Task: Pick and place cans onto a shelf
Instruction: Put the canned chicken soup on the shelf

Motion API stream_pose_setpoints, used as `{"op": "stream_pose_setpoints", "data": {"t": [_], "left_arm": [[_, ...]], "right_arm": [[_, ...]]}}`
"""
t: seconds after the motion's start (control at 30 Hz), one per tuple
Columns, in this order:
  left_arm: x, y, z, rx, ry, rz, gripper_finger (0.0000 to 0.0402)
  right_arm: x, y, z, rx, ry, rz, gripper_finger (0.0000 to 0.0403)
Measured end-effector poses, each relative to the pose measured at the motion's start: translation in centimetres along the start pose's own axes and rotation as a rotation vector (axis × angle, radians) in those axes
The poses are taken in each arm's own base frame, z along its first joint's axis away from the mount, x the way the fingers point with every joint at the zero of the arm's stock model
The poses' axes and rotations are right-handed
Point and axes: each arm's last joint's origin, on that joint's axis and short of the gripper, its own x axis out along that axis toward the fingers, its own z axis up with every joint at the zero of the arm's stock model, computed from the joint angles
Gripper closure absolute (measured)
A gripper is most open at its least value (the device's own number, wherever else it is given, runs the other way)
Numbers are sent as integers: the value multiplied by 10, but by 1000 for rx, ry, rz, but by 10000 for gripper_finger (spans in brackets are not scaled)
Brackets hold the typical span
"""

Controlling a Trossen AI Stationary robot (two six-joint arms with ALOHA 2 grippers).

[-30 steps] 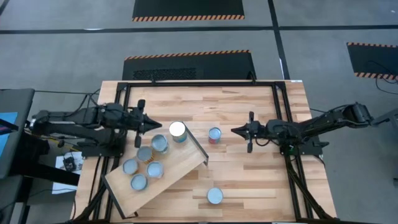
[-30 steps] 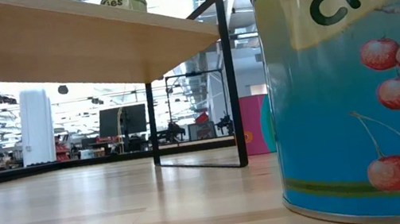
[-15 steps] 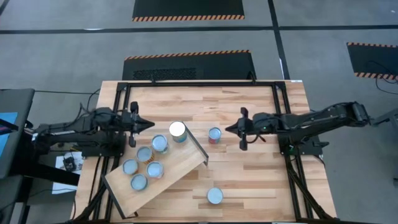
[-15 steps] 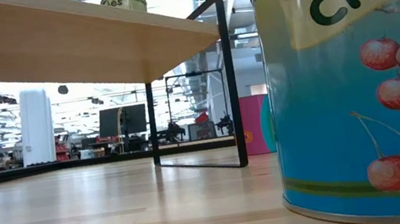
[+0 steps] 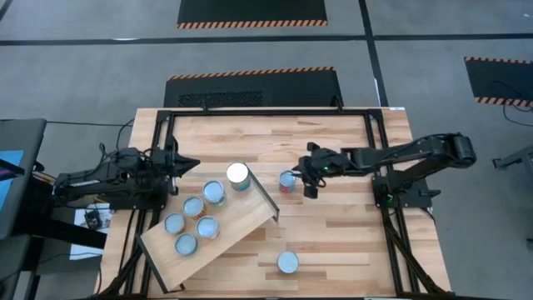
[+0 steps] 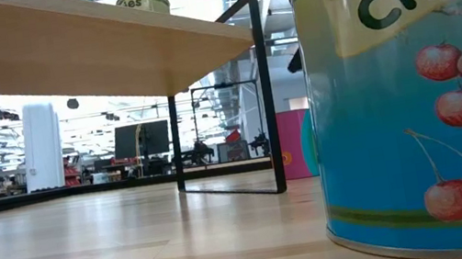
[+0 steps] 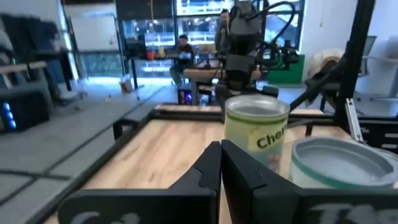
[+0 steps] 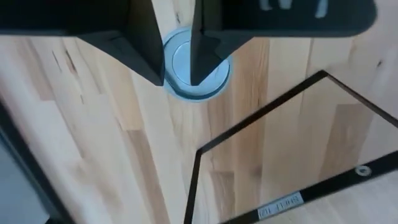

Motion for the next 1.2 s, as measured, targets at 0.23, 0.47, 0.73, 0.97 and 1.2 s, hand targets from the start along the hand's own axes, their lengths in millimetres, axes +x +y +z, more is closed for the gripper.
{"op": "stream_pose_setpoints", "data": {"t": [0.23,0.47,0.73,0.97,1.2], "left_arm": [[-1,-2,-5,-47,49,-50,401],[-2,2,-10,-54,102,63,401],[0,0,-13,-18,71,5,401],[5,-1,-45,-39,-1,1,401],[6,0,-44,0,-23,18,401]], "right_arm": [[21,-3,12,-45,93,67,253],[36,-5,10,-69,212,108,219],[28,3,11,-97,223,177,219],[34,13,5,-149,265,175,234],[51,16,-4,-166,318,161,249]]}}
